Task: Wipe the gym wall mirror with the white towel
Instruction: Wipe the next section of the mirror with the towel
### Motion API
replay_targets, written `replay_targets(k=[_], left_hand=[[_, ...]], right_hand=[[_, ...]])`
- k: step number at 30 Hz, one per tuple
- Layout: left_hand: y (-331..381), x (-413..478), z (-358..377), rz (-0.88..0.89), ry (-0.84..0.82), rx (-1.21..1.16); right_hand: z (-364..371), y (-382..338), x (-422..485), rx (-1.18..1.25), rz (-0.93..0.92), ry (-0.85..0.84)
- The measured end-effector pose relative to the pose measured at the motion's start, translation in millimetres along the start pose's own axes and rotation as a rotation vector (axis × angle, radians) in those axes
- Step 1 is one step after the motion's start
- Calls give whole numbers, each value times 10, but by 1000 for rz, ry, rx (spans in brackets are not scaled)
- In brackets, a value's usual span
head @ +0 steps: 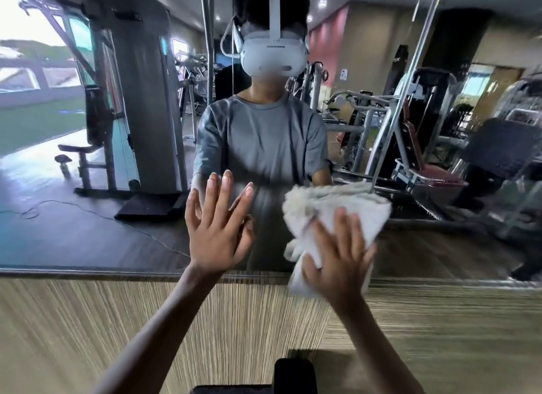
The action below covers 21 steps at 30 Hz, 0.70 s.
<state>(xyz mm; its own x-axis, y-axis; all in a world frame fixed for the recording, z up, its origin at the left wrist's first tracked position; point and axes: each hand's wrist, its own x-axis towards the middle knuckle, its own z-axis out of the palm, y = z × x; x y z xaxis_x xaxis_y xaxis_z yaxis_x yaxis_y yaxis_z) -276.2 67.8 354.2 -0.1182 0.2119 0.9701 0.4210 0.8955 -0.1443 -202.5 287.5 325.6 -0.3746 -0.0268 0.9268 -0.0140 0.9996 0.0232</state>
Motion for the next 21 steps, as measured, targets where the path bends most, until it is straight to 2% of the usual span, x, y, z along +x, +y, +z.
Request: replay_targets(k=[2, 4, 5, 8, 10, 14, 18, 21], left_hand=[[11, 28, -13, -12, 0, 10], [13, 21, -34, -24, -1, -3], [12, 21, -41, -26, 11, -11], [5, 102, -102, -71, 33, -89], [-33, 222, -177, -121, 21, -134], [-143, 631, -297, -130, 1, -137], [-75, 1280, -311, -77, 72, -114], [58, 1451, -232, -160, 59, 16]], right_hand=[[-95, -68, 406, 30, 183, 85], [-163, -301, 786, 71, 221, 121], [-172, -426, 897, 64, 144, 112], [-109, -515, 843, -60, -243, 67], [-88, -303, 628, -107, -328, 41], [-239, 162, 569, -85, -171, 29], [-431, 94, 1436, -44, 33, 163], [-468, -236, 1684, -19, -3, 180]])
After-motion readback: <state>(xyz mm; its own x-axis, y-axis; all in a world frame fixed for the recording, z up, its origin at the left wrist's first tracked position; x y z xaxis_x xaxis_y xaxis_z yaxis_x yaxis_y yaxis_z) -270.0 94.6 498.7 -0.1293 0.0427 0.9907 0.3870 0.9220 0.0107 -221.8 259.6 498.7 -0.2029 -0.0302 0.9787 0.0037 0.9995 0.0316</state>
